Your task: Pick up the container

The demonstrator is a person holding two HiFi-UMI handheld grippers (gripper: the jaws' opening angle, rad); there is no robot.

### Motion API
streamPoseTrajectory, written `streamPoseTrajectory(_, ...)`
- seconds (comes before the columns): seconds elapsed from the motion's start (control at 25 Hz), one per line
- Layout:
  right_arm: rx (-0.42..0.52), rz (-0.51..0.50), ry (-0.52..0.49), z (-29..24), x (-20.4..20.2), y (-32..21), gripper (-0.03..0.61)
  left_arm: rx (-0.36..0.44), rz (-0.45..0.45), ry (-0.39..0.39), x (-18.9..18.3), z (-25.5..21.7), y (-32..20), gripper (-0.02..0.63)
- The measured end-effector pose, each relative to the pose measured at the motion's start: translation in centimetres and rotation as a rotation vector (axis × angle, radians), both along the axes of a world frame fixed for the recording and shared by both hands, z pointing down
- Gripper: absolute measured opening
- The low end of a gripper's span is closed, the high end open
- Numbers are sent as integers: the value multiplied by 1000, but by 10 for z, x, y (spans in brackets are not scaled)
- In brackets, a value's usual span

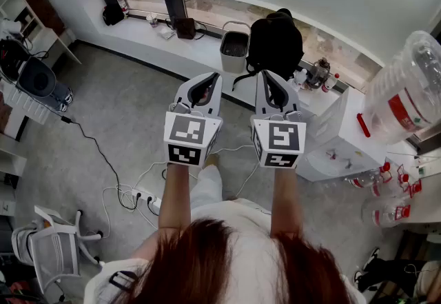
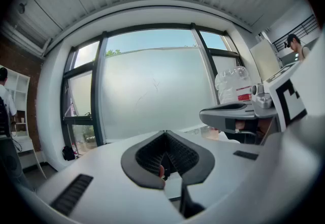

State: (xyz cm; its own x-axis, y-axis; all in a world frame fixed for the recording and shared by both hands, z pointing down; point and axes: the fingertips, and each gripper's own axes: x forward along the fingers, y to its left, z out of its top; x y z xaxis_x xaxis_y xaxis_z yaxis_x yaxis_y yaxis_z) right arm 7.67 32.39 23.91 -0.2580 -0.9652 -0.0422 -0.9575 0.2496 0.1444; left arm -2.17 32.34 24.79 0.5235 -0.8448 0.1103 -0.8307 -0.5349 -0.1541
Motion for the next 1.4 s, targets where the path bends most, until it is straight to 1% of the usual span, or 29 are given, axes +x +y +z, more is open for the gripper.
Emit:
streamPoseTrajectory(0.24, 23, -18, -28, -3, 1, -16, 25, -9, -4, -2, 3, 2, -21, 20)
streamPoseTrajectory(0.4, 2, -13, -41, 2, 3, -32, 25, -22, -5, -2, 4, 5, -39, 20)
streamPoseTrajectory(0.88, -33, -2, -135, 8, 15, -90, 25, -37, -12, -6, 3, 8, -102, 20)
streamPoseTrajectory(1.4, -51, 56, -133, 10, 9, -160, 25, -54, 34, -20, -4, 11, -177, 20)
